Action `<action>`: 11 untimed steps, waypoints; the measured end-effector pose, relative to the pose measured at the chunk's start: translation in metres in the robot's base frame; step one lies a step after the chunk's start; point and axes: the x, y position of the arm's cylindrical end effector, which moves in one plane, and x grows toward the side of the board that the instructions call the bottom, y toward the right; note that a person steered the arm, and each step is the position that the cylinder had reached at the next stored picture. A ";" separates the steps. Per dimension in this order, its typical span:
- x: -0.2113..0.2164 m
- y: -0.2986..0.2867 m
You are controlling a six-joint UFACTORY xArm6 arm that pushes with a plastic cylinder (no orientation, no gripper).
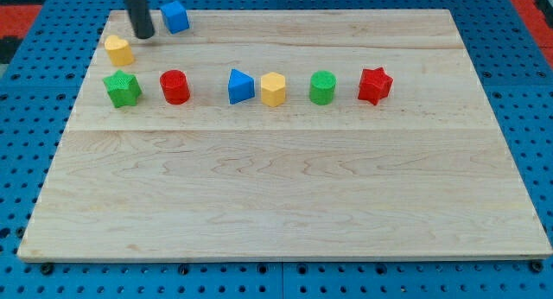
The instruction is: Push the heart into the green star
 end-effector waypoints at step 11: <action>0.218 0.006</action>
